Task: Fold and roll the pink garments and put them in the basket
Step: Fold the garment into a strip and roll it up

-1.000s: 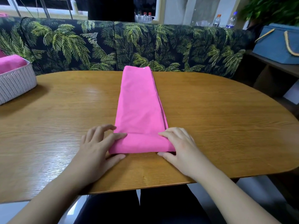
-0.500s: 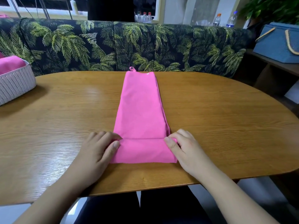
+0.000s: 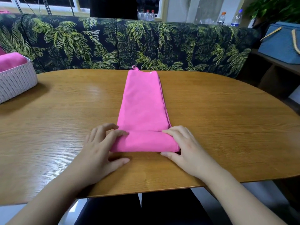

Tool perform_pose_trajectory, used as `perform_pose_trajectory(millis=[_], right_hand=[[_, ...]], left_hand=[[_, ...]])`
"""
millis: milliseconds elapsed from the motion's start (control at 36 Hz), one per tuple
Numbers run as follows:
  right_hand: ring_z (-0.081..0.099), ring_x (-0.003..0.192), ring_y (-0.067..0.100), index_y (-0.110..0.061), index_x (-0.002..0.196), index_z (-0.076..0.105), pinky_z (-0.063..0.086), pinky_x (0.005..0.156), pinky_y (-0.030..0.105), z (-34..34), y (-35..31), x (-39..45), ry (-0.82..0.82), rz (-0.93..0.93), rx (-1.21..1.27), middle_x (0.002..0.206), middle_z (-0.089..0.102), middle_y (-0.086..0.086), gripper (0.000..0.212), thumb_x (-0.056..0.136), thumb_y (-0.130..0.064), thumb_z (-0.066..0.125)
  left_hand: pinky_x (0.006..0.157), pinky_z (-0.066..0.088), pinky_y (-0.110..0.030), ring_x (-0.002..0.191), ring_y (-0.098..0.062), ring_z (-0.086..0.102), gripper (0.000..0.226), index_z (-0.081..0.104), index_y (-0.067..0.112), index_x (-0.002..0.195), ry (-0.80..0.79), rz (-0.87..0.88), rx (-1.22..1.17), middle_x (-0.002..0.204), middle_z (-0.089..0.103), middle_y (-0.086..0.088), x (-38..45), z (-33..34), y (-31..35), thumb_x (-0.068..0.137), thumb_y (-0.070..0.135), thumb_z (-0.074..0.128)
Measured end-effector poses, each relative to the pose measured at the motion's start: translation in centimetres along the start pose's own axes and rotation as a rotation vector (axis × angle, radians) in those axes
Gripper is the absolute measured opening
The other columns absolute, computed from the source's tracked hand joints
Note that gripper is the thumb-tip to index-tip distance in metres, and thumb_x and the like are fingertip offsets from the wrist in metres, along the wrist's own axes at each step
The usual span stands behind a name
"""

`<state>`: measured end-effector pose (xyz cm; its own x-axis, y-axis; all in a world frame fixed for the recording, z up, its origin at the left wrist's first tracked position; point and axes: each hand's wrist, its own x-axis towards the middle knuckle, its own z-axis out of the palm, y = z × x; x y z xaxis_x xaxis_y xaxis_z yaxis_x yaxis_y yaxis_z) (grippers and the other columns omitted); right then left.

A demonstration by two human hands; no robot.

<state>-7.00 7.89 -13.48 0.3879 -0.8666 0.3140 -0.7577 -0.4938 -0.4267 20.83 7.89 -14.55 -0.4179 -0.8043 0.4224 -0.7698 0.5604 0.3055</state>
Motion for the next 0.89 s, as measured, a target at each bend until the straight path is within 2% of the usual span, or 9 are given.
perform_pose_trajectory(millis=[83, 222, 306, 389, 472, 556, 639, 750, 889], right_hand=[[0.027, 0.115, -0.009, -0.022, 0.141, 0.040, 0.019, 0.096, 0.007, -0.6, -0.2, 0.8, -0.043, 0.066, 0.046, 0.123, 0.035, -0.020, 0.065, 0.086, -0.048, 0.061], [0.049, 0.096, 0.006, -0.028, 0.123, 0.043, 0.034, 0.073, 0.015, -1.1, -0.2, 1.1, -0.063, 0.209, 0.169, 0.108, 0.053, -0.011, 0.040, 0.090, -0.052, 0.047], [0.049, 0.080, -0.001, -0.029, 0.102, 0.046, 0.036, 0.068, 0.010, -1.0, -0.5, 1.0, -0.039, 0.266, 0.218, 0.085, 0.054, -0.012, 0.042, 0.087, -0.065, 0.031], [0.045, 0.086, 0.005, -0.030, 0.093, 0.050, 0.032, 0.072, 0.015, -0.5, -0.3, 1.3, 0.030, 0.239, 0.133, 0.084, 0.046, -0.019, 0.054, 0.084, -0.073, 0.018], [0.035, 0.100, 0.002, -0.020, 0.103, 0.060, 0.027, 0.083, 0.009, -0.2, -0.2, 1.9, 0.180, 0.160, 0.051, 0.099, 0.044, -0.012, 0.057, 0.084, -0.063, 0.029], [0.036, 0.094, 0.005, -0.014, 0.095, 0.060, 0.027, 0.080, 0.015, -0.7, -0.9, 2.2, 0.357, 0.009, -0.072, 0.098, 0.048, -0.005, 0.037, 0.085, -0.048, 0.050], [0.042, 0.093, 0.011, -0.017, 0.092, 0.061, 0.031, 0.080, 0.024, -0.4, -1.4, 2.1, 0.297, -0.118, -0.165, 0.097, 0.054, -0.004, 0.038, 0.081, -0.053, 0.055], [0.041, 0.106, 0.010, -0.022, 0.107, 0.055, 0.034, 0.090, 0.028, 0.2, -1.0, 2.3, 0.141, -0.078, -0.208, 0.110, 0.053, -0.007, 0.052, 0.073, -0.061, 0.057], [0.041, 0.112, 0.009, -0.022, 0.120, 0.060, 0.032, 0.094, 0.027, -0.7, -0.7, 4.5, 0.009, 0.032, -0.126, 0.118, 0.055, -0.008, 0.070, 0.076, -0.070, 0.035]], left_hand=[[0.088, 0.042, -0.037, 0.107, -0.021, 0.052, 0.054, 0.047, 0.023, 0.129, -0.006, 0.041, -0.020, 0.119, 0.048, 0.001, 1.0, -0.3, -0.5, 0.088, 0.058, 0.045], [0.087, 0.032, -0.006, 0.101, -0.006, 0.051, 0.057, 0.045, 0.030, 0.128, -0.038, -0.050, -0.196, 0.113, 0.056, 0.011, 1.7, -1.1, -0.5, 0.087, 0.068, 0.037], [0.083, 0.036, -0.017, 0.088, -0.002, 0.050, 0.047, 0.044, 0.043, 0.113, -0.037, -0.059, -0.211, 0.098, 0.060, 0.014, 1.6, -1.3, 0.1, 0.086, 0.076, 0.024], [0.080, 0.039, -0.035, 0.088, -0.005, 0.048, 0.052, 0.049, 0.041, 0.106, 0.002, -0.097, -0.217, 0.090, 0.056, 0.020, 1.9, -0.9, 0.4, 0.085, 0.078, 0.018], [0.086, 0.041, -0.039, 0.095, -0.017, 0.049, 0.041, 0.059, 0.030, 0.104, 0.097, -0.104, -0.227, 0.098, 0.049, 0.010, 2.6, -0.4, 0.5, 0.090, 0.061, 0.036], [0.084, 0.042, -0.037, 0.095, -0.021, 0.047, 0.025, 0.047, 0.033, 0.109, 0.179, -0.102, -0.258, 0.104, 0.037, 0.012, 3.4, -0.2, 0.8, 0.086, 0.043, 0.043], [0.081, 0.039, -0.033, 0.092, -0.015, 0.042, 0.022, 0.043, 0.034, 0.104, 0.218, -0.086, -0.243, 0.101, 0.032, 0.017, 4.3, 0.0, 0.7, 0.085, 0.027, 0.052], [0.077, 0.037, -0.029, 0.085, -0.008, 0.041, 0.039, 0.044, 0.026, 0.101, 0.262, -0.126, -0.192, 0.101, 0.039, 0.008, 5.5, 0.3, 0.7, 0.085, -0.003, 0.063], [0.070, 0.041, -0.036, 0.082, -0.019, 0.054, 0.021, 0.045, 0.027, 0.103, 0.175, -0.018, -0.062, 0.091, 0.058, 0.004, 5.4, -0.3, 1.8, 0.092, 0.045, 0.046]])
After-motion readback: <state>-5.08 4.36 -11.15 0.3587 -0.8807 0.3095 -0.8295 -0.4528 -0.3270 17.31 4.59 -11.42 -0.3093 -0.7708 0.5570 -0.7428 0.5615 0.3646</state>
